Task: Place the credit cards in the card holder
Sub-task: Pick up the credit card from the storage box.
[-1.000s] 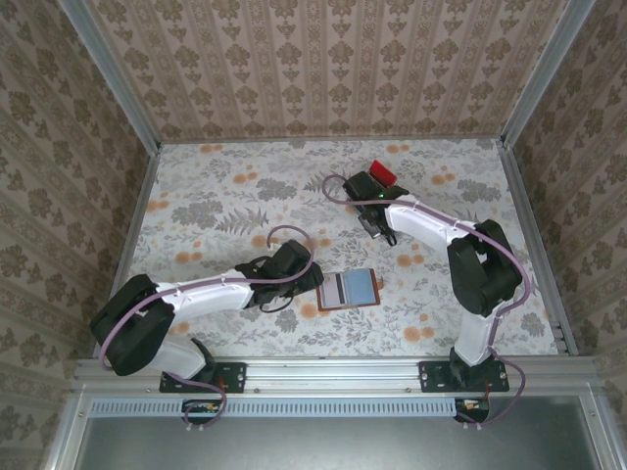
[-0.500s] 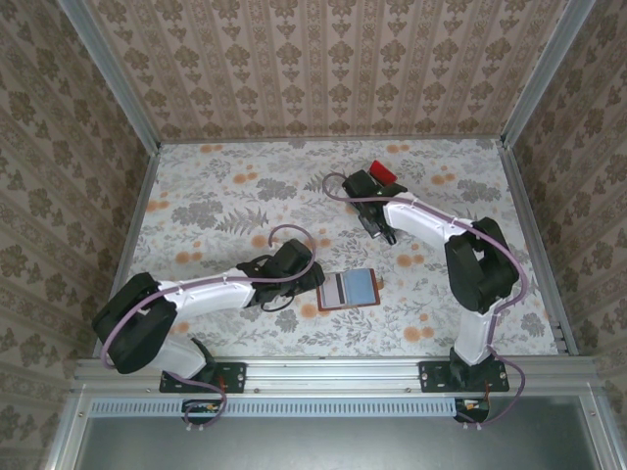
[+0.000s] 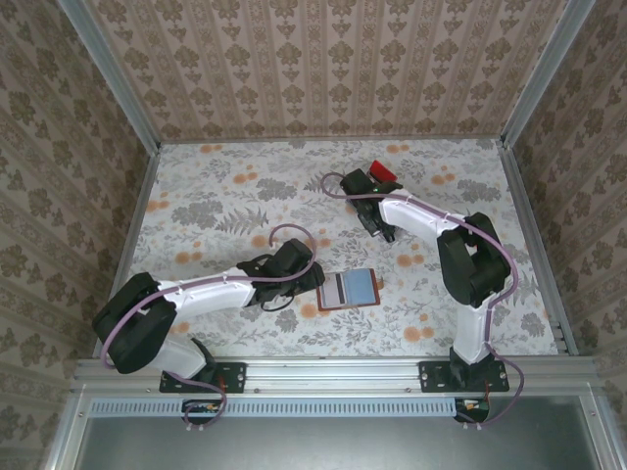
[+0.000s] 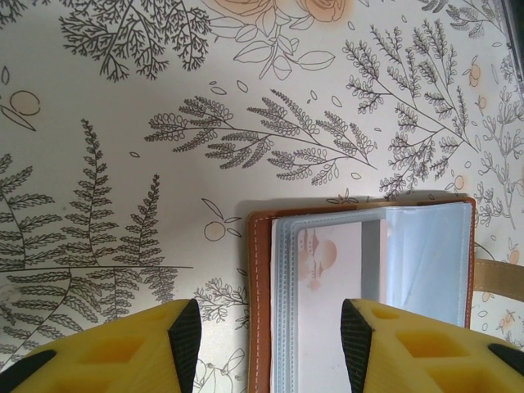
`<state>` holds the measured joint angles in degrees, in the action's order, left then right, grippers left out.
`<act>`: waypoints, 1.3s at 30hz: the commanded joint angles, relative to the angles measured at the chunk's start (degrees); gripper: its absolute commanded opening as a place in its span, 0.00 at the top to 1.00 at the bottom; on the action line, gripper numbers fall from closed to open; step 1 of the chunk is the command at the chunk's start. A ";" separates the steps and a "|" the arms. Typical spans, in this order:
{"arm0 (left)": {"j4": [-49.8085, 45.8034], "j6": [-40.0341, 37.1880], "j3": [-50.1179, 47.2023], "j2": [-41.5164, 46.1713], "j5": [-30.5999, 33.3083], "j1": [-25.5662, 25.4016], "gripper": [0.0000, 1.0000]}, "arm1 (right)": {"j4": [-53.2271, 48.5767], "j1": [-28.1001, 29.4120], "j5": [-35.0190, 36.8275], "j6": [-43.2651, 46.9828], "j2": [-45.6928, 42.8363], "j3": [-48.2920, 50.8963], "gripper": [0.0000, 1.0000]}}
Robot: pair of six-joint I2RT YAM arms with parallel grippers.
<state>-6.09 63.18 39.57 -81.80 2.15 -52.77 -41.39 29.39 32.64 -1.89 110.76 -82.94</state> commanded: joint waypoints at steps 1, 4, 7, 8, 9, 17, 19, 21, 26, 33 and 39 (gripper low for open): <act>-1.60 -1.14 1.39 -0.98 -0.29 0.21 0.49 | -2.07 -0.21 -1.84 -0.31 2.28 -0.59 0.97; -1.57 -0.95 1.37 -0.99 -0.29 0.22 0.49 | -2.19 -0.21 -2.70 -0.35 1.77 -0.35 1.00; -1.56 -1.04 1.42 -1.08 -0.30 0.23 0.49 | -1.79 -0.21 -2.71 -0.39 0.63 0.17 1.00; -1.56 -1.04 1.54 -1.17 -0.30 0.22 0.49 | -1.71 -0.25 -1.53 -0.56 0.17 0.38 1.00; -1.56 -1.12 1.57 -1.22 -0.30 0.22 0.48 | -1.59 -0.29 -0.89 -0.45 -0.51 0.52 1.00; -1.19 -1.04 1.47 -1.49 -0.40 0.22 0.48 | -3.56 -0.42 -1.56 3.17 -4.24 1.48 1.00; -0.70 -0.86 1.29 -1.61 -0.60 0.22 0.48 | -5.50 -0.38 -1.90 3.26 -3.28 0.56 1.00; -0.69 -0.86 1.39 -1.55 -0.68 0.25 0.49 | -5.27 -0.42 -0.92 3.40 -2.59 0.61 1.00; -1.16 -1.04 1.52 -1.50 -0.50 0.17 0.49 | -4.66 -0.58 -1.18 4.72 -2.70 0.93 0.98; -0.57 -1.04 1.56 -2.00 -0.89 0.17 0.49 | -4.81 -0.65 -3.57 3.86 -0.43 -0.41 0.99; -0.33 -0.88 1.36 -2.11 -0.86 0.17 0.49 | -4.60 -0.72 -5.54 3.96 -2.01 -0.24 0.97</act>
<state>-6.39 63.18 39.83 -83.33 1.67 -52.77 -44.45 28.86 28.03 1.61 109.06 -82.30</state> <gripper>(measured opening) 0.514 0.049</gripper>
